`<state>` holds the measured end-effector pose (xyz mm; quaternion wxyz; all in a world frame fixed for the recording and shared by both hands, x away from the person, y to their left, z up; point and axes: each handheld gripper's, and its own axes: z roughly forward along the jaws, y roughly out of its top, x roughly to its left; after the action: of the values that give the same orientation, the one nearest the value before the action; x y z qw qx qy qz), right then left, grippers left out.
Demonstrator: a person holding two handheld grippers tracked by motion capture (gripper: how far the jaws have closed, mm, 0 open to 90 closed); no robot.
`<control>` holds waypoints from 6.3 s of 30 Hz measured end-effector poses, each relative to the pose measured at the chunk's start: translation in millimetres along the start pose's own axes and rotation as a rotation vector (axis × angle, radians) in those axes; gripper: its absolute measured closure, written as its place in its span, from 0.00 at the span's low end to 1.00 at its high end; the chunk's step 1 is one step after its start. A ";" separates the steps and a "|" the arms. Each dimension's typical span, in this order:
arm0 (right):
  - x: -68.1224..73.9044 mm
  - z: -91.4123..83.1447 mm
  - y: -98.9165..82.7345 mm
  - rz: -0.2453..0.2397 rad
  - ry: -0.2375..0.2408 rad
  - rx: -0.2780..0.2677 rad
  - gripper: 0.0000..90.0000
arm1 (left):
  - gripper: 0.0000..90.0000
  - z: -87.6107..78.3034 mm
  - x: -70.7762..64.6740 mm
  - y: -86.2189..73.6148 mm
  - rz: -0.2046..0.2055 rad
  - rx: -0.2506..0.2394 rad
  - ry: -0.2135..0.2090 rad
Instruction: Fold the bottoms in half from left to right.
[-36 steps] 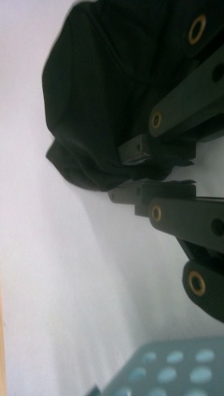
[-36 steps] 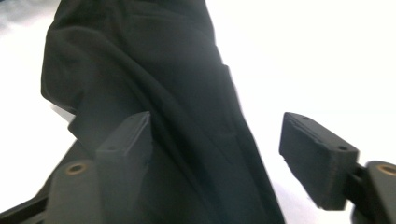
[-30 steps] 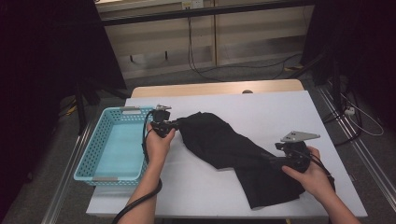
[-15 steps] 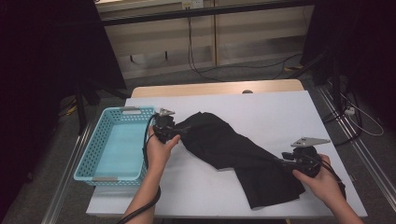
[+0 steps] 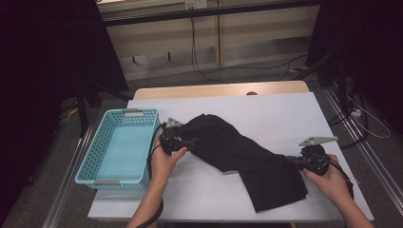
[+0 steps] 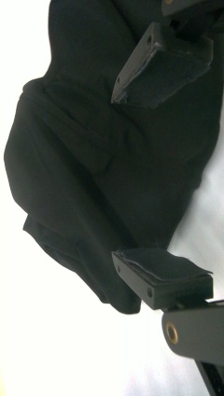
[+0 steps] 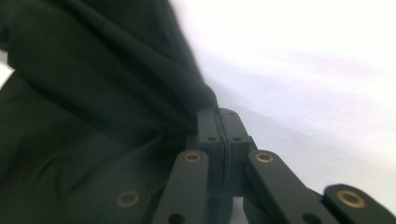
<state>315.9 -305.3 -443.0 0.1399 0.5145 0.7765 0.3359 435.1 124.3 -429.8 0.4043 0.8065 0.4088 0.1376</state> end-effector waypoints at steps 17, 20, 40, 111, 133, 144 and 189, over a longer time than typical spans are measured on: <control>-5.9 -17.7 -2.7 0.009 -0.109 -0.091 0.66 | 0.22 -2.9 -10.1 3.0 0.059 0.007 -0.019; -0.3 -25.4 -7.2 -0.016 -0.115 -0.081 0.68 | 0.22 -4.1 -10.6 4.0 0.054 0.000 -0.027; -14.1 -40.3 -32.9 0.054 -0.175 -0.036 0.80 | 0.21 -9.1 -12.9 4.2 0.058 -0.004 -0.032; -19.3 -26.1 -24.6 -0.011 -0.181 -0.012 0.75 | 0.20 -6.1 -19.3 3.2 0.082 0.020 -0.048; 109.8 23.8 8.0 -0.256 0.129 -0.008 0.67 | 0.18 -8.6 -20.1 0.7 0.082 0.022 -0.053; 104.4 35.5 6.6 -0.296 0.088 0.000 0.69 | 0.17 -8.7 -22.5 -0.9 0.081 0.026 -0.057; 82.8 -1.2 -1.7 -0.254 0.131 -0.064 0.66 | 0.17 -6.8 -26.8 3.2 0.096 0.023 -0.067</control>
<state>278.3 -232.3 -432.7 0.1465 0.3842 0.8318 0.3729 416.3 106.2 -420.1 0.4013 0.8340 0.3574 0.1252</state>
